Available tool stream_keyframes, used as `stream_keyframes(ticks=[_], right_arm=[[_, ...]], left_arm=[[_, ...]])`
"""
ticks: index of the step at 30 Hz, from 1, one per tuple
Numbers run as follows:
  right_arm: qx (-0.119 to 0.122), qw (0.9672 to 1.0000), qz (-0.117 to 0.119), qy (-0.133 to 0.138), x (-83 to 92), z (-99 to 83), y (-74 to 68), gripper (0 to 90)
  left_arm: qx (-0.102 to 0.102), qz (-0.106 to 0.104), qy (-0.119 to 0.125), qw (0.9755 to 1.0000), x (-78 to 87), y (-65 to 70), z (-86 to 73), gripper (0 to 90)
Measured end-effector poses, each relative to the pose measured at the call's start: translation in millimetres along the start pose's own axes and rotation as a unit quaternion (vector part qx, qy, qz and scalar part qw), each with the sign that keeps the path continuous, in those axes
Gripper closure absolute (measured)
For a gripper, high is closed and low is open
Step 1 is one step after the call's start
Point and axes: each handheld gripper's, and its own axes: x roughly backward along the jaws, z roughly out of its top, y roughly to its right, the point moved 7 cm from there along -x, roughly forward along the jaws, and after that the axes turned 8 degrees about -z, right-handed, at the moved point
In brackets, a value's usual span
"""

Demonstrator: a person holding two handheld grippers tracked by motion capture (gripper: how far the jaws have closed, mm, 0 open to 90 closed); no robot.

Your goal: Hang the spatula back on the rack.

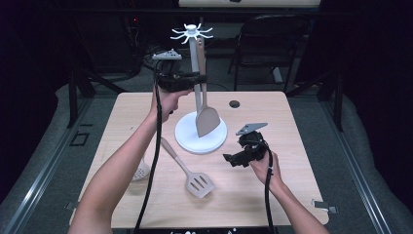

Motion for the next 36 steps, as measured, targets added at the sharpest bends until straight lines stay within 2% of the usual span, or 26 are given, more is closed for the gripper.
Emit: stream_keyframes(ticks=[5, 8, 10, 13, 18, 23, 27, 32, 36], right_arm=[[0.000, 1.0000, 0.002, -0.005, -0.4, -0.9, 0.5, 2.6], [-0.001, 1.0000, 0.002, -0.006, -0.8, -1.1, 0.6, 2.7], [-0.002, 1.0000, 0.002, -0.007, -1.0, -1.3, 0.5, 2.9], [0.000, 1.0000, 0.004, -0.005, -2.2, -1.6, -0.4, 3.4], [0.000, 1.0000, 0.003, -0.007, -2.3, -1.7, -0.9, 3.5], [0.004, 0.9999, 0.002, -0.010, -1.6, -2.2, -0.2, 3.5], [0.005, 0.9999, 0.000, -0.010, -2.1, -2.4, -0.3, 3.6], [0.007, 0.9999, -0.001, -0.014, -2.2, -2.7, -0.9, 3.7], [0.008, 0.9999, -0.002, -0.014, -2.4, -2.8, -1.0, 3.9]], left_arm=[[-0.001, 0.005, -0.002, 1.0000, 0.1, -3.9, -0.7, 75.8], [-0.006, 0.015, -0.005, 0.9999, 0.4, -5.5, -0.5, 75.8], [-0.013, 0.029, -0.006, 0.9995, 0.2, -5.8, -0.4, 75.8], [-0.032, 0.053, -0.016, 0.9979, -0.8, -4.9, 0.3, 75.9], [-0.048, 0.077, -0.021, 0.9957, -1.8, -6.4, 1.0, 76.0], [-0.055, 0.090, -0.018, 0.9942, -2.0, -7.2, 0.9, 75.9], [-0.069, 0.107, -0.021, 0.9917, -1.9, -5.9, 0.6, 75.7], [-0.076, 0.111, -0.019, 0.9907, 0.7, -4.5, -0.3, 74.8], [-0.079, 0.109, -0.012, 0.9909, 5.8, -1.9, 0.9, 69.9]])
